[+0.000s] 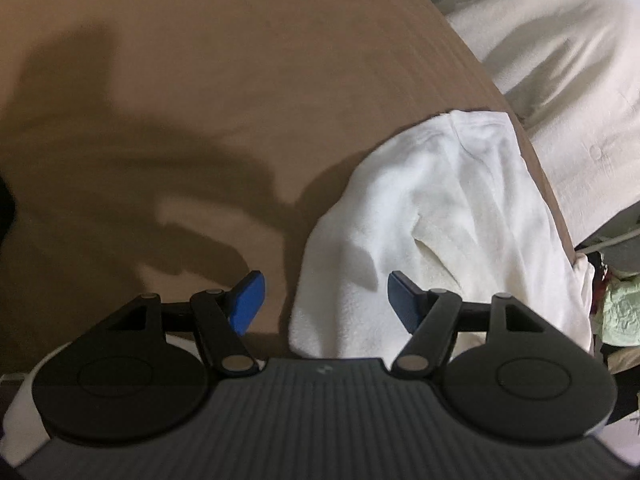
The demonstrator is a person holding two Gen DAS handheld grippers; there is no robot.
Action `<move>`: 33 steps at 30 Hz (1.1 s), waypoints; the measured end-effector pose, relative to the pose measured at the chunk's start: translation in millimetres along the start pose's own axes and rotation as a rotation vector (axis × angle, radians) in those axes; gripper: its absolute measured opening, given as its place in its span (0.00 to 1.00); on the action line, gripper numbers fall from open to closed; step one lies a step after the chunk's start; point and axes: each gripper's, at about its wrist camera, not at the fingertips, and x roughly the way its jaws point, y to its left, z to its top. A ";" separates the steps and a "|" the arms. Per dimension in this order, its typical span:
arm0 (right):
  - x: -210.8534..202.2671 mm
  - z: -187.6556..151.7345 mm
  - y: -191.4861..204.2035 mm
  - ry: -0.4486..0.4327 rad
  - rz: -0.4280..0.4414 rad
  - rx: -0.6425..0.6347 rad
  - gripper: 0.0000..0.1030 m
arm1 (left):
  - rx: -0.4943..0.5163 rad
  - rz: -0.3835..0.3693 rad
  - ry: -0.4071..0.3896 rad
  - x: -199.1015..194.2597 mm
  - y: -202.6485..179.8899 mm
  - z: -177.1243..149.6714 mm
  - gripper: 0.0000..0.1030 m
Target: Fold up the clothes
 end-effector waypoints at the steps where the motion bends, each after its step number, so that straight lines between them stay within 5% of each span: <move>1: 0.5 -1.3 -2.8 0.001 -0.005 0.006 0.62 | 0.014 0.001 -0.007 1.6 -2.3 -0.4 0.66; 7: 23.7 7.2 -6.0 -0.004 0.037 0.077 0.65 | -0.015 -0.103 0.061 13.7 -6.2 -2.4 0.67; 10: 46.4 15.6 4.0 -0.005 0.021 0.046 0.65 | -0.004 -0.076 0.089 22.6 -7.3 -5.3 0.70; 12: 57.6 16.4 13.5 -0.020 -0.013 -0.017 0.51 | 0.008 -0.039 0.101 29.8 -8.0 -6.9 0.70; 13: 60.3 15.6 20.5 -0.029 -0.036 -0.066 0.26 | 0.007 -0.033 0.104 31.8 -7.5 -7.1 0.70; 14: 62.4 14.6 28.4 -0.037 -0.059 -0.119 0.20 | 0.000 -0.036 0.105 32.8 -6.5 -6.8 0.70; 19: 28.0 6.6 75.3 -0.221 -0.194 -0.360 0.14 | 0.014 -0.022 0.062 28.1 -8.3 -3.1 0.70; 26: -26.7 -10.0 97.6 -0.373 -0.377 -0.529 0.13 | 0.035 -0.035 0.019 17.8 -9.5 2.3 0.70; 32: 11.5 -16.7 61.5 -0.213 -0.450 -0.454 0.14 | 0.103 0.006 0.093 50.8 -21.4 -3.4 0.79; 33: 13.9 -17.5 60.5 -0.211 -0.447 -0.447 0.14 | 0.118 0.008 0.075 51.7 -24.5 -3.1 0.74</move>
